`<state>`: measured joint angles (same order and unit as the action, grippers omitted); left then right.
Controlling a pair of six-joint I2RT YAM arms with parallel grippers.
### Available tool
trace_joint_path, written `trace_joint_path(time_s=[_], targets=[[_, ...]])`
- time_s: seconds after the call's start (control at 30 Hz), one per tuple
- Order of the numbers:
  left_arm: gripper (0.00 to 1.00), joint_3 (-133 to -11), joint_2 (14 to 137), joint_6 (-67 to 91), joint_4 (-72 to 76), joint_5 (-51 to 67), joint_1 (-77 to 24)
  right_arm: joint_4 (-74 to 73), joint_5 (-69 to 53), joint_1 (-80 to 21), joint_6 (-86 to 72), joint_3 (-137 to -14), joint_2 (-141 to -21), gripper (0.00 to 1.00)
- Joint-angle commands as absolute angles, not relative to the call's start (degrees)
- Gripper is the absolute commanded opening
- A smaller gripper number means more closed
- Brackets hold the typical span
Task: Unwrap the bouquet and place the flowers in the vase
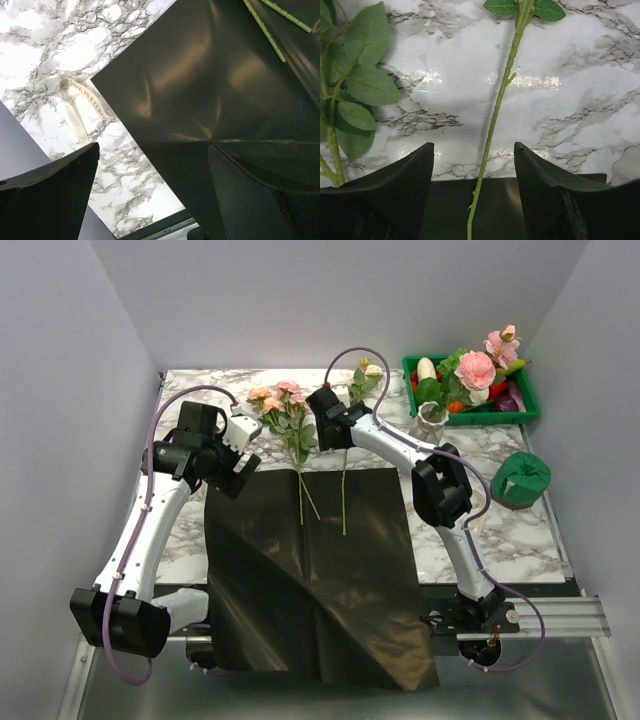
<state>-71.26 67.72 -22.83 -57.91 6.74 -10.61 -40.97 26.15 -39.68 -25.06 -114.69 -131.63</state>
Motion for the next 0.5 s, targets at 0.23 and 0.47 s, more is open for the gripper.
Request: trace_joint_path(time_s=[0.23, 0.47], targets=[[0.99, -70.8, 68.2, -24.5, -56.4, 7.2, -10.4, -47.5, 20.1, -36.4, -31.1, -120.7, -138.0, 0.64], [0.99, -71.4, 68.9, -24.8, -56.2, 6.9, -10.3, -47.8, 16.4, -35.5, -31.4, -121.5, -140.2, 0.57]])
